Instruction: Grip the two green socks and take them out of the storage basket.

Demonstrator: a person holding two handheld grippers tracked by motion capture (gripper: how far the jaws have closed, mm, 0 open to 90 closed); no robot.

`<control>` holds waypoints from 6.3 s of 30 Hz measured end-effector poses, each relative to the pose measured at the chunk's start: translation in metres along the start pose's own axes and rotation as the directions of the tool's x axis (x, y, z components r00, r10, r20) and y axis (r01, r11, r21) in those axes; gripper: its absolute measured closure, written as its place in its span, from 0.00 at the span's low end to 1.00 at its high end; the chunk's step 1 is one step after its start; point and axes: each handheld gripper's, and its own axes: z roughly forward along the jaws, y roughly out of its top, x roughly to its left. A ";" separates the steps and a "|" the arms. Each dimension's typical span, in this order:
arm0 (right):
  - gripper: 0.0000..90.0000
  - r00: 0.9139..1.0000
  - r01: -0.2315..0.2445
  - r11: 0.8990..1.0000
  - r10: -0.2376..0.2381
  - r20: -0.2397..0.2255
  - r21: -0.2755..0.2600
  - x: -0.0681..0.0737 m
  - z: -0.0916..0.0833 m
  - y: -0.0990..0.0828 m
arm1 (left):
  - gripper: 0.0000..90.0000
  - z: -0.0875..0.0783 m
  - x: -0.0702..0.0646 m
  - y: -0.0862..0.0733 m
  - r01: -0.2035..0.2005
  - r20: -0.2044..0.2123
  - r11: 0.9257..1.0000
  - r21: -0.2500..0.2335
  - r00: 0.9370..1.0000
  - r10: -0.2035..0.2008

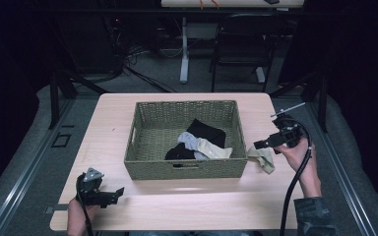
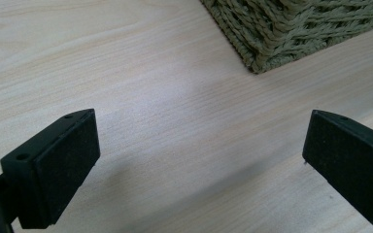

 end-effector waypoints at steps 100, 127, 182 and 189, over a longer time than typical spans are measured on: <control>1.00 0.962 0.266 0.934 -0.274 0.002 0.240 0.116 0.069 0.133 | 0.00 -0.001 -0.001 0.001 -0.006 0.020 1.000 -0.006 1.000 0.006; 1.00 0.940 0.322 0.940 -0.332 0.082 0.112 0.137 -0.036 0.181 | 0.00 0.000 -0.001 0.001 -0.004 0.024 1.000 -0.005 1.000 0.005; 0.99 0.978 -0.053 0.962 -0.004 0.207 0.270 -0.044 0.055 0.034 | 0.00 0.000 0.000 0.001 -0.001 0.014 1.000 -0.004 1.000 0.001; 0.92 0.979 -0.104 0.957 0.051 0.197 0.271 -0.053 0.085 0.016 | 0.00 0.000 0.001 0.001 0.001 0.014 1.000 -0.002 1.000 -0.001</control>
